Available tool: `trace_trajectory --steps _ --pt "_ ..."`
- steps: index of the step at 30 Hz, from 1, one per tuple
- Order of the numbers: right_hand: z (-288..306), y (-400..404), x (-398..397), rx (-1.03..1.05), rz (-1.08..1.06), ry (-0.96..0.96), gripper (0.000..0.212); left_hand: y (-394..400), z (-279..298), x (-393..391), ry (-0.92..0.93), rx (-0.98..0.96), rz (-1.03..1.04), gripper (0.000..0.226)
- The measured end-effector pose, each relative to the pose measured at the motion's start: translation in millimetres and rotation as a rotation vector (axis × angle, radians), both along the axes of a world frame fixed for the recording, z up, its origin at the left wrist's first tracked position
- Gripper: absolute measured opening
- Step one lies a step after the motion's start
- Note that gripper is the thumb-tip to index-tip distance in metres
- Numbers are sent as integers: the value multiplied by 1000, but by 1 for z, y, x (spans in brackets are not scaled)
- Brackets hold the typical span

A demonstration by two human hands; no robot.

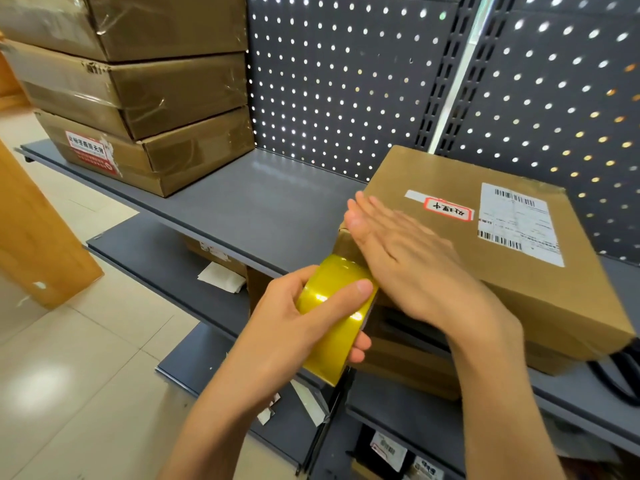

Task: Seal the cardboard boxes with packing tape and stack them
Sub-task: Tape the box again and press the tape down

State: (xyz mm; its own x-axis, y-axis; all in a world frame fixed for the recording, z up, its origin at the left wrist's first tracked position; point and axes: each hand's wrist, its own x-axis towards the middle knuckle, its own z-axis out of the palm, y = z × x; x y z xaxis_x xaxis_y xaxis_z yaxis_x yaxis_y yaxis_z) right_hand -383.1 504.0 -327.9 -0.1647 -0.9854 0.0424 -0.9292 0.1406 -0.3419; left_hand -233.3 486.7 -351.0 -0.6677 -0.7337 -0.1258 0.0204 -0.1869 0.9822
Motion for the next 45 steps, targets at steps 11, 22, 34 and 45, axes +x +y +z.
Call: trace_trajectory --steps 11,22,34,45 --pt "0 -1 -1 44 -6 25 54 9 -14 4 -169 34 17 28" --pt "-6 2 -1 -3 31 170 55 23 -8 0 -157 38 88 24" --pt "-1 42 -14 -565 -268 -128 41 23 -18 -8 -68 47 4 22" --pt "-41 137 -83 -686 -1050 -20 27 19 -20 -5 -71 48 -88 24"
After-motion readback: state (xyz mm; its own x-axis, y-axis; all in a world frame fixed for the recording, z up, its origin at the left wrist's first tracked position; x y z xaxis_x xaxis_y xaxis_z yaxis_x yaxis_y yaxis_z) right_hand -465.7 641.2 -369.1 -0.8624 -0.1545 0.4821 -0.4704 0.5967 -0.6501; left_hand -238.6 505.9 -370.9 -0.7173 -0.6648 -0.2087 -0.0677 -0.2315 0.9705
